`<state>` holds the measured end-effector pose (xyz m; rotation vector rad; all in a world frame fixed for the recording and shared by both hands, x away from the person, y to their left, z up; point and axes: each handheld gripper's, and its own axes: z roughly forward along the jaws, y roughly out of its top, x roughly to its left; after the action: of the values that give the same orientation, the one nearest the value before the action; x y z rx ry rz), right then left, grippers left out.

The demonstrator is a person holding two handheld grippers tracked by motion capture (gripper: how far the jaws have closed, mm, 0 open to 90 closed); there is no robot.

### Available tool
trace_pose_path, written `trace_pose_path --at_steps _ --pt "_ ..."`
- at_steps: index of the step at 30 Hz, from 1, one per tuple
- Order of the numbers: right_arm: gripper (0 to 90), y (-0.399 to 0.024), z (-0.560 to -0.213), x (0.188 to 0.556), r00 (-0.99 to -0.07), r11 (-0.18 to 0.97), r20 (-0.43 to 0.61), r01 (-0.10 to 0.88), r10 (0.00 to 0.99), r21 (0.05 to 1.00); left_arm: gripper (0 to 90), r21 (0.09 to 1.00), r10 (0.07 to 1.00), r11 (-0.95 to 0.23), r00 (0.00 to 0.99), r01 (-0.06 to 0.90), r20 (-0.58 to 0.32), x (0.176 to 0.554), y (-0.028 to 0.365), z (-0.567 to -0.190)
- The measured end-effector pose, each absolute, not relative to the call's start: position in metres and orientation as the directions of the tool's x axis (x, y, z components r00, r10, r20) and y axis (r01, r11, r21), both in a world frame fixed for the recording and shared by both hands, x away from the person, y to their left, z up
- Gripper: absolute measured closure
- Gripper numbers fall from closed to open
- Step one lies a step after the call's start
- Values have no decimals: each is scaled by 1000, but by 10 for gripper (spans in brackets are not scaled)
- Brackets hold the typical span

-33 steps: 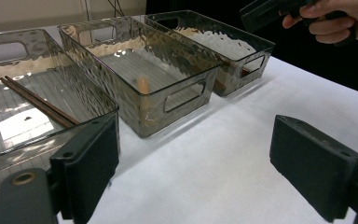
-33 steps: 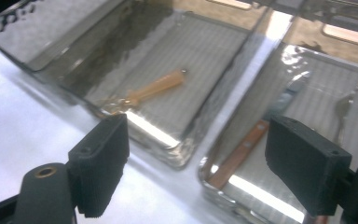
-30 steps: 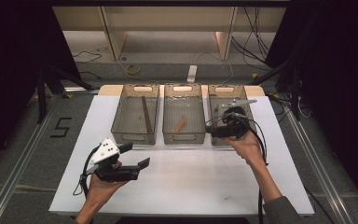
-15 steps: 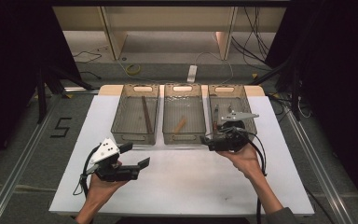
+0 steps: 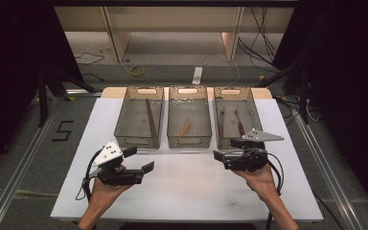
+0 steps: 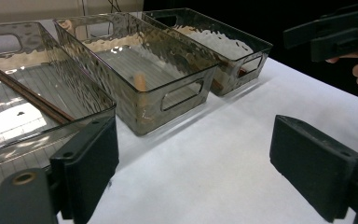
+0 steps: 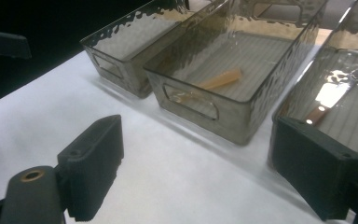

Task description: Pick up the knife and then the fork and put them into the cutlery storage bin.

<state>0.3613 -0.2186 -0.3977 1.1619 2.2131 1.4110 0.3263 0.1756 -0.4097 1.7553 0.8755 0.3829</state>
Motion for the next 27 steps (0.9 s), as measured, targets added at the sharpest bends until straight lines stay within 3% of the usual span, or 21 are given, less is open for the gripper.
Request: trace_pose_path --at_steps 27 --pt "174 -237 -421 321 -638 174 169 438 752 882 151 901 686 -169 704 401 -184 326 173 -413"
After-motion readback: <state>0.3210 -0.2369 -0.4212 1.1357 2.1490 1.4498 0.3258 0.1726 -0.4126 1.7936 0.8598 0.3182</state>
